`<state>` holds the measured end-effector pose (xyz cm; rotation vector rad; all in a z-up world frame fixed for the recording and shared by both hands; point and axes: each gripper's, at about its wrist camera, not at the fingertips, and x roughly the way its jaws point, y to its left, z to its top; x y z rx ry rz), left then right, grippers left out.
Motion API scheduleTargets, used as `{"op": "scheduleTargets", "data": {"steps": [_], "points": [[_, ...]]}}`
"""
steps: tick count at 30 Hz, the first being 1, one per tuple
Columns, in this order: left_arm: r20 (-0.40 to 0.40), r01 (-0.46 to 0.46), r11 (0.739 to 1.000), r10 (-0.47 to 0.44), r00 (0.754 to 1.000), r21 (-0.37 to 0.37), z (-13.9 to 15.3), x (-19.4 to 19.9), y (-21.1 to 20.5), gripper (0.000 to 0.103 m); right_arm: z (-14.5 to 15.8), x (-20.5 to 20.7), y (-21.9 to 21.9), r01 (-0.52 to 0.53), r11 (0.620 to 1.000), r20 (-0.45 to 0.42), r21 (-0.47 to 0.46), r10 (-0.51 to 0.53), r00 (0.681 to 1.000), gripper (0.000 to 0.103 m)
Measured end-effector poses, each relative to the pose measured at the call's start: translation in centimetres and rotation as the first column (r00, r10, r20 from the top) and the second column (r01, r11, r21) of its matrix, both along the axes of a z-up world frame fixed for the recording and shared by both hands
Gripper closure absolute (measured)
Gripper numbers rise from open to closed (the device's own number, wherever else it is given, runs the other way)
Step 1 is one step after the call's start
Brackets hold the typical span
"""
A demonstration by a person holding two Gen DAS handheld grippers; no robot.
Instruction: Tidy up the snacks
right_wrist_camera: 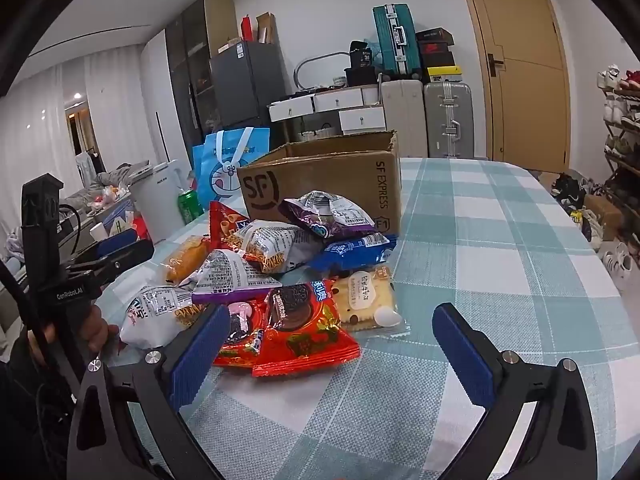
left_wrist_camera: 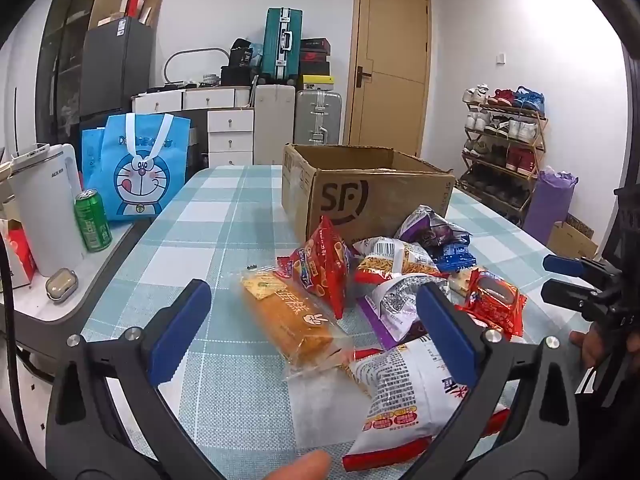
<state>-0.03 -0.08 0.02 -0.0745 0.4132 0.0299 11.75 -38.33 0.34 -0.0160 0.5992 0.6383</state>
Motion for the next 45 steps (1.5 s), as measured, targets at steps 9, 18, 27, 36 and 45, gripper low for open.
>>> {"op": "scheduleTargets", "data": {"steps": [9, 18, 27, 36, 45], "points": [[-0.004, -0.004, 1.000, 0.004, 1.000, 0.004, -0.1, -0.1, -0.1, 0.001, 0.3, 0.4, -0.2, 0.004, 1.000, -0.008, 0.010, -0.004, 1.000, 0.000], [-0.004, 0.000, 1.000, 0.000, 1.000, 0.018, 0.0, -0.4, -0.8, 0.001, 0.3, 0.5, -0.3, 0.011, 1.000, -0.013, 0.021, -0.011, 1.000, 0.000], [-0.008, 0.000, 1.000, 0.000, 1.000, 0.017, 0.0, -0.2, -0.9, 0.001, 0.3, 0.6, -0.5, 0.015, 1.000, -0.009, 0.016, -0.015, 1.000, 0.000], [-0.011, 0.001, 1.000, -0.001, 1.000, 0.019, -0.3, 0.0, -0.7, 0.001, 0.3, 0.6, -0.5, 0.018, 1.000, -0.011, 0.016, -0.017, 1.000, 0.000], [-0.016, 0.003, 0.999, -0.002, 1.000, 0.049, -0.5, 0.0, -1.4, 0.001, 0.2, 0.7, -0.4, 0.024, 1.000, -0.016, 0.008, -0.024, 1.000, 0.000]]}}
